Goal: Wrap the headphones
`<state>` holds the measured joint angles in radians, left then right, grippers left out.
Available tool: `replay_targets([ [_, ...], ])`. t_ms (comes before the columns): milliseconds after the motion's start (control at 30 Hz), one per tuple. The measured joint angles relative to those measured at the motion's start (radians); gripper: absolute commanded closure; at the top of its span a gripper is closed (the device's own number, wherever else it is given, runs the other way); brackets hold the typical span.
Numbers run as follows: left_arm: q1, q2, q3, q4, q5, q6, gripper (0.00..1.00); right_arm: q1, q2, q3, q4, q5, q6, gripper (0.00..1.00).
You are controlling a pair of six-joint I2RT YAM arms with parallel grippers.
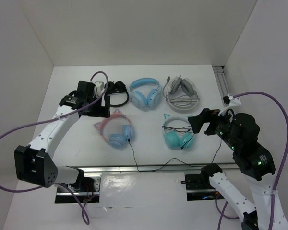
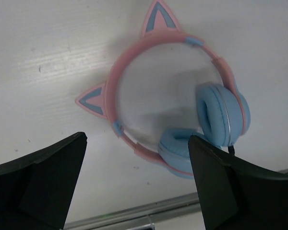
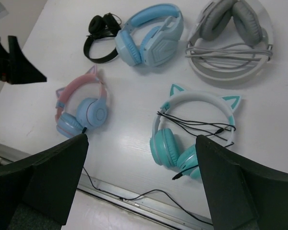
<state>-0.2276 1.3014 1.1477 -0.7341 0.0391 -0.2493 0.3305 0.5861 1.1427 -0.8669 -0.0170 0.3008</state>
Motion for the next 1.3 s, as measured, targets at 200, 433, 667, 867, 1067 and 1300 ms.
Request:
replay_targets([
  [200,-0.006,0.064,-0.005,0.133,0.015,0.073,0.0,-0.011,-0.032,-0.019,0.027,-0.103,-0.011,0.0],
  [433,-0.009,0.3,-0.026,0.241,0.052,0.121,0.0,-0.011,-0.055,-0.018,0.033,-0.15,-0.029,0.0],
  [667,0.032,0.367,-0.062,0.258,0.066,0.121,0.0,-0.011,-0.084,-0.017,0.033,-0.174,-0.03,0.0],
  [867,0.053,0.373,-0.062,0.325,0.101,0.136,0.0,-0.011,-0.084,-0.017,0.033,-0.18,-0.035,0.0],
  [1067,0.052,0.448,-0.062,0.362,0.134,0.149,0.04,-0.011,-0.083,-0.017,0.033,-0.181,-0.037,0.0],
  [1300,0.039,0.475,-0.061,0.402,0.135,0.165,0.34,-0.011,-0.083,-0.015,0.033,-0.18,-0.038,0.0],
])
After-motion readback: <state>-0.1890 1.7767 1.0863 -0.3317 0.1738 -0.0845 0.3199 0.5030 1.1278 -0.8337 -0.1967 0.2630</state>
